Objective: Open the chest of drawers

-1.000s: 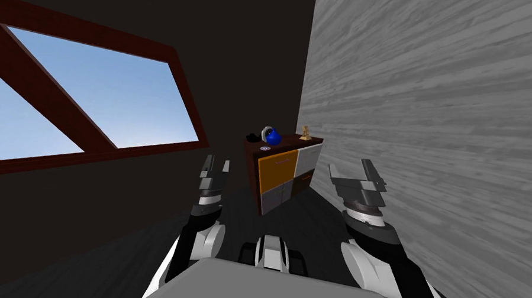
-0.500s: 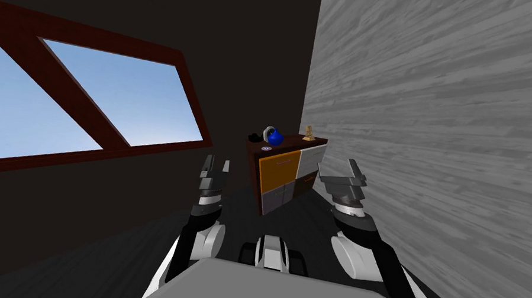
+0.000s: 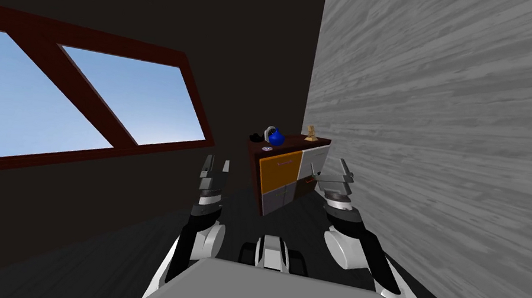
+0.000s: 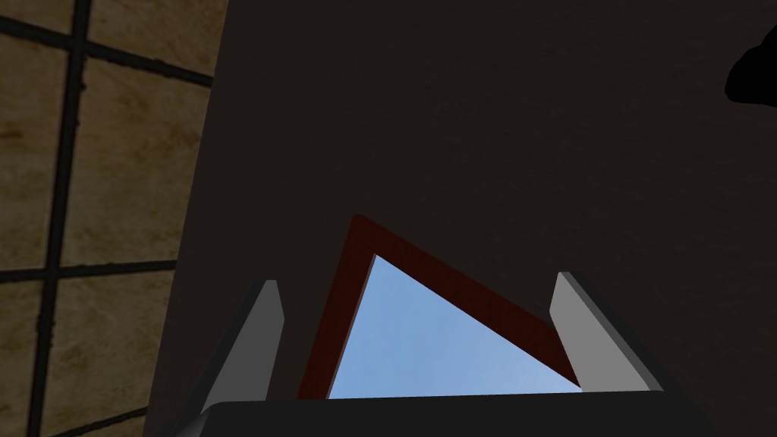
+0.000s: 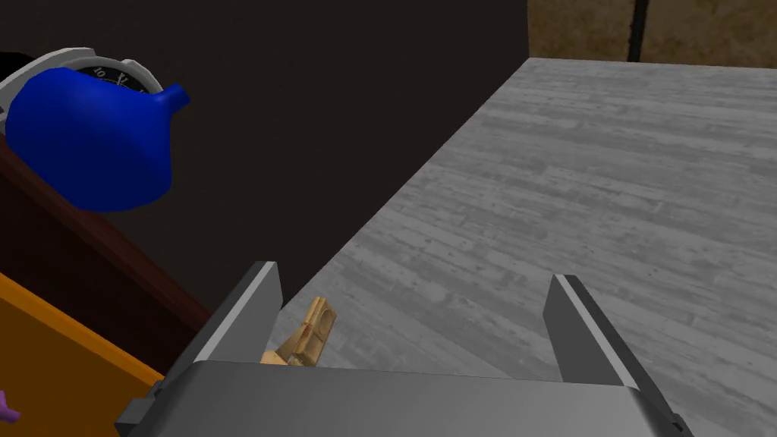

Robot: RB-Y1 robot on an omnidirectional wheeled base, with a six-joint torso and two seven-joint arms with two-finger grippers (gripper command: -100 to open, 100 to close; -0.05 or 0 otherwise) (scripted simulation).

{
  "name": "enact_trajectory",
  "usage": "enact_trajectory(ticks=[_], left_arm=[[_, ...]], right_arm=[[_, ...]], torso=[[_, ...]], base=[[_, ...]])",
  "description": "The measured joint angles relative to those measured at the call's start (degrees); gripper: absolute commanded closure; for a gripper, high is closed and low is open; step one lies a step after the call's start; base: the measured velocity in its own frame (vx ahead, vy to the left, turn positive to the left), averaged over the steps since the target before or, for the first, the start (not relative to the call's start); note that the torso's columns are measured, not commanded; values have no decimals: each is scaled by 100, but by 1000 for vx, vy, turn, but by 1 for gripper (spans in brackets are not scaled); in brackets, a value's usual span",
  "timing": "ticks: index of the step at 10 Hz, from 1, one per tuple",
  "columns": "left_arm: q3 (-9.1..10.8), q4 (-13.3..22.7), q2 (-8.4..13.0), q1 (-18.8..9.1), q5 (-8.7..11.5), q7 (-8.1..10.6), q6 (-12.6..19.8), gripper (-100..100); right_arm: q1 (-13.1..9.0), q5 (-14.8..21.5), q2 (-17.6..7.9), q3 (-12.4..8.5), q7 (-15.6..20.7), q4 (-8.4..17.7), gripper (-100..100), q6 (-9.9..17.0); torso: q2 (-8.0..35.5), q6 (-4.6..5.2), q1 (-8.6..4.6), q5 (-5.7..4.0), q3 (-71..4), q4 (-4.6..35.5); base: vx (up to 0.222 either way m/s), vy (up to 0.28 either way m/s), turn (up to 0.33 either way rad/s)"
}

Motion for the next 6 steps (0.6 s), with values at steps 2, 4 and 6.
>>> enact_trajectory(ticks=[2,4,6], left_arm=[[0,0,0,0,0,0,0,0],[0,0,0,0,0,0,0,0],[0,0,0,0,0,0,0,0]], right_arm=[[-174,-230,-31,151,-266,192,-100,3],[-342,-475,-61,290,-550,368,-100,20],[-498,-713,-89,449,-842,581,-100,-7]], torso=[[-1,0,-1,0,0,0],[-2,0,1,0,-1,-1],[1,0,2,0,1,0]], base=[[17,-37,79],[14,-38,65],[13,-35,69]])
